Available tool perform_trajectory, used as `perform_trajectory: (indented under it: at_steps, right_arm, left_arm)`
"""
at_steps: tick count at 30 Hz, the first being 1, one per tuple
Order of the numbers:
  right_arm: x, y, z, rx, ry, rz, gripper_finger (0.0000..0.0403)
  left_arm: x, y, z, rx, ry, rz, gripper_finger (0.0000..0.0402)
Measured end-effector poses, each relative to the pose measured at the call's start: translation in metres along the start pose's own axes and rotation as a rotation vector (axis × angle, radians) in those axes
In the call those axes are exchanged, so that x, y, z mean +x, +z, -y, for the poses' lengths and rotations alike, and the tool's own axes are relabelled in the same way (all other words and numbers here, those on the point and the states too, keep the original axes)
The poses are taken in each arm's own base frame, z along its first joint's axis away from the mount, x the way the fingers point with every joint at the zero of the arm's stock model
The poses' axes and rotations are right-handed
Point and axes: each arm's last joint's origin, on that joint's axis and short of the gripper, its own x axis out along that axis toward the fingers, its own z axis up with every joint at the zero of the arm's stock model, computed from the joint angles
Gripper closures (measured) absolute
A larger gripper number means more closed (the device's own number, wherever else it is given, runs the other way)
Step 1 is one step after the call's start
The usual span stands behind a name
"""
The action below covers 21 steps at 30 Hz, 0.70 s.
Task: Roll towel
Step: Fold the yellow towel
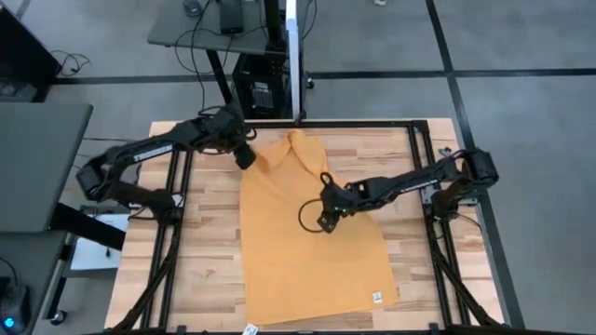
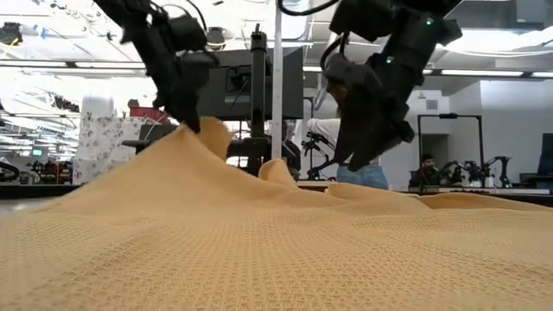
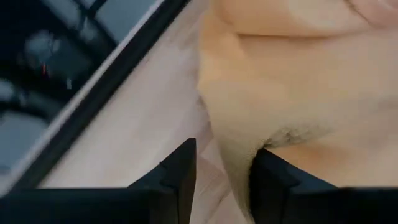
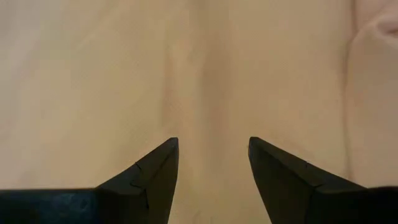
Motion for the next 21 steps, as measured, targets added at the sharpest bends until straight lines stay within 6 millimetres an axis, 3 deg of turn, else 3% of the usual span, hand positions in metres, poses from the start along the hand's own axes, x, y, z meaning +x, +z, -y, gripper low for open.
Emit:
perform_trajectory:
  at_steps: [4,8,10,15,21]
  right_arm:
    - [0.013,0.0,0.003,0.001,-0.014,-0.026,0.0214]
    - [0.021,-0.006,-0.001,-0.012,0.036,-0.089,0.0214]
    - [0.021,-0.011,-0.004,-0.027,0.038,-0.102,0.0214]
    - [0.02,-0.015,-0.011,-0.046,0.05,-0.1,0.0214]
    - [0.019,-0.016,-0.012,-0.049,0.05,-0.097,0.0214]
  left_arm:
    - [-0.002,-0.006,0.009,0.142,-0.025,-0.071,0.0291]
    - [0.019,-0.027,0.003,0.183,0.145,-0.346,0.0264]
    - [0.03,-0.035,0.0,0.161,0.15,-0.429,0.025]
    - [0.037,-0.025,0.023,0.16,-0.195,-0.289,0.0232]
    - [0.036,-0.011,0.052,0.387,-0.174,-0.146,0.0231]
